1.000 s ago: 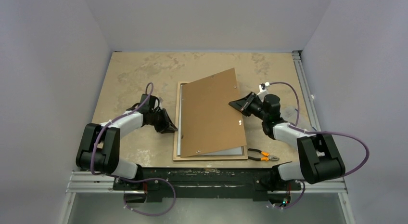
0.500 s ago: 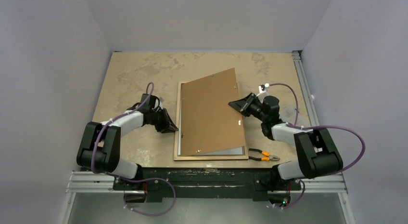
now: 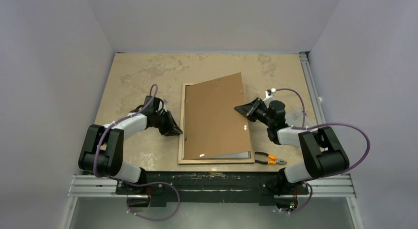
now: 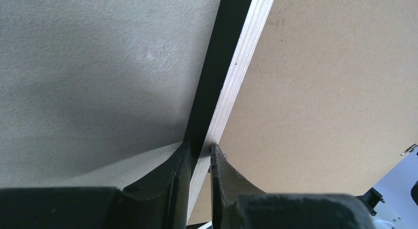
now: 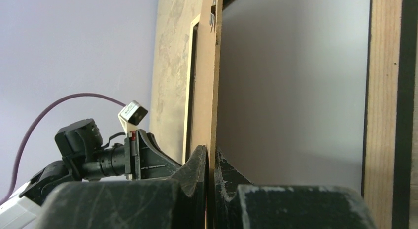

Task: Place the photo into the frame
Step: Place the photo frame item in the photo frame.

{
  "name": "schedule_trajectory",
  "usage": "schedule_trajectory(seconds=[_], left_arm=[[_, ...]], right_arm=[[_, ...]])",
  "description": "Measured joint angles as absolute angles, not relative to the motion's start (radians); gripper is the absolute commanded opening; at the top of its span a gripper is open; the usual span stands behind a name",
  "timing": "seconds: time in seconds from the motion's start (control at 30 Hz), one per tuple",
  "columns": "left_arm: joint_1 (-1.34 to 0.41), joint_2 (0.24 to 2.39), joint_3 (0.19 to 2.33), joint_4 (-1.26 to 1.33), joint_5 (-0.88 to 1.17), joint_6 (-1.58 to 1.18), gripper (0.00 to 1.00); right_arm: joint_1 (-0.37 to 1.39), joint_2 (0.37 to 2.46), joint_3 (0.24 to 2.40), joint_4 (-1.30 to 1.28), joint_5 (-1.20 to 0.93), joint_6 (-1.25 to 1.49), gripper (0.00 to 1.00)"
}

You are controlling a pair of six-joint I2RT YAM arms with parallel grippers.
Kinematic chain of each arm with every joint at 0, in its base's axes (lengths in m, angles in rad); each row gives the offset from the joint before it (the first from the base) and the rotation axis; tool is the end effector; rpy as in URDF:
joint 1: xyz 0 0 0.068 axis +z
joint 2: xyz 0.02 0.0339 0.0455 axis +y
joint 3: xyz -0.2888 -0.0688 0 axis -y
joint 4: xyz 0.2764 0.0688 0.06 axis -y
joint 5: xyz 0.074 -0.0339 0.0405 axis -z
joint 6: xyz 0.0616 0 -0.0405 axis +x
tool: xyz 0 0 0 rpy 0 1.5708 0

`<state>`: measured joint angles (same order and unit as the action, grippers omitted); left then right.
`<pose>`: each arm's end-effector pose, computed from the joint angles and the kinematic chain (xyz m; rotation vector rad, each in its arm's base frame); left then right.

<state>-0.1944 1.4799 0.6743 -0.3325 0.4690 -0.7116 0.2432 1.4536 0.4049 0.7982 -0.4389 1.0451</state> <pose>0.2719 -0.0819 0.1263 -0.5795 2.7712 -0.8793 0.2866 0.0981 0.1585 0.4555 1.9499 1.2717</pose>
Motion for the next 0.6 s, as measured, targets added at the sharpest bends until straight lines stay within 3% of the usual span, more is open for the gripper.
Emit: schedule_trajectory(seconds=[0.53,0.6], left_arm=[[-0.193,1.48,0.675,-0.332,0.468,-0.711,0.06],[-0.19,1.48,0.675,-0.334,0.468,-0.71,0.06]], right_arm=[[0.27,1.496,0.377,0.868,-0.407,1.062,0.0],[0.273,1.506,0.377,0.871,-0.402,1.06,0.07]])
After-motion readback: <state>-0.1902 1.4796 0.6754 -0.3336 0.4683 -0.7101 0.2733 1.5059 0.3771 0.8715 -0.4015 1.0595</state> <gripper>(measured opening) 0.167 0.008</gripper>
